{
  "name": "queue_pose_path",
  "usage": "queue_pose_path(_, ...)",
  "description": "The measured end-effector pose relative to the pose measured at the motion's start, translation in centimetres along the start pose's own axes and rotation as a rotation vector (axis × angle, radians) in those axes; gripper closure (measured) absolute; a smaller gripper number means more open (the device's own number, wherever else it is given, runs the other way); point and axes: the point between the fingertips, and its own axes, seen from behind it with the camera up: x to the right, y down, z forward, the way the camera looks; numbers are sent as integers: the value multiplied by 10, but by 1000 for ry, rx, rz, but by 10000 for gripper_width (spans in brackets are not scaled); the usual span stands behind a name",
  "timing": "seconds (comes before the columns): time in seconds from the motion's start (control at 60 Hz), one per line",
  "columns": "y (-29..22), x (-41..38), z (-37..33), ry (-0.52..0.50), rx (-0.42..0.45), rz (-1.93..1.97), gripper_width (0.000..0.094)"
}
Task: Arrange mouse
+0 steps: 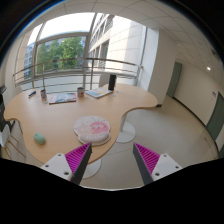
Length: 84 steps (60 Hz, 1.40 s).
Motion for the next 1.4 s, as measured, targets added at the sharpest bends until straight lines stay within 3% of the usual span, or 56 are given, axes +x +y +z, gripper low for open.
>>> queue_pose_path(0.3, 65, -54, -22, 33, -81, -14, 87)
queue_pose_path(0.517, 111, -186, -6, -146, -146, -60, 86)
queue_pose_path(0.833, 98, -351, 100, -359, -148, -186, 82)
queue_pose_path(1.133, 62, -424, 181, -471, -119, -277, 97)
queue_pose_path(1.25, 54, -435, 194, -510, -130, -233, 208)
queue_pose_path(1.333, 47, -440, 200, -515, -113, -238, 430)
queue_pose_path(1.4, 45, -439, 201, -506, -103, -223, 444)
